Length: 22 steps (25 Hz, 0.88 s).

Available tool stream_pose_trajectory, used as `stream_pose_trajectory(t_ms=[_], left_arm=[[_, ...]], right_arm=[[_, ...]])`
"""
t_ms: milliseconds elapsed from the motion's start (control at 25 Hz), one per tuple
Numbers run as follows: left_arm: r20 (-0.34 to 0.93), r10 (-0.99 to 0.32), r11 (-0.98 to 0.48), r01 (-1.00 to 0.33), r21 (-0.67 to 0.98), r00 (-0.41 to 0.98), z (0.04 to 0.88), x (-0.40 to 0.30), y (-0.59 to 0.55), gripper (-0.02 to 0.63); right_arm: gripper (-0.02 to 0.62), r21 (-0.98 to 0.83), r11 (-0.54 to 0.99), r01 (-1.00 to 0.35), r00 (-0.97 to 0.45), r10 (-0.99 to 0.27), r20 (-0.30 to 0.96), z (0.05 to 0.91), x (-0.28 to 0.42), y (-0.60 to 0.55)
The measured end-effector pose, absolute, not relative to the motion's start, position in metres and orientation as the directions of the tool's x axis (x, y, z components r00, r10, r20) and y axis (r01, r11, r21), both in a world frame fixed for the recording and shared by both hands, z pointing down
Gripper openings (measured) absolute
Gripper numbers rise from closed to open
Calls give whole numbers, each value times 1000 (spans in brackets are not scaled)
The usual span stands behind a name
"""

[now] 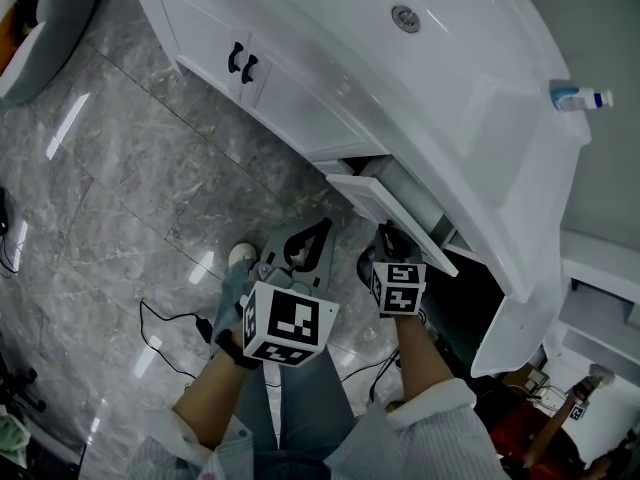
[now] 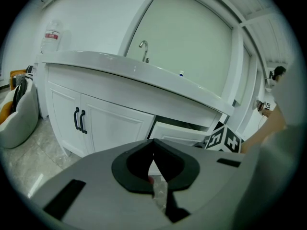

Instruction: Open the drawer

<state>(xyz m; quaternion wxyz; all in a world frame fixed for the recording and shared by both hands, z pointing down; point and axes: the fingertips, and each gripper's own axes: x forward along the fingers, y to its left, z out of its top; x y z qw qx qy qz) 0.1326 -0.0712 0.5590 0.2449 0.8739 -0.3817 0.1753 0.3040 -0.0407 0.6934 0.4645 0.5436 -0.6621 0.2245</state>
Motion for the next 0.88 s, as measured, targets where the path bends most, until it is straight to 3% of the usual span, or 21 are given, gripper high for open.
stream_pose_trajectory(t_ms=[880], left_arm=[[509,-560,-601,-743,294,654,566,127,-53,17]], right_arm=[[43,221,321,-921,19,-530,848,693,276,-2]])
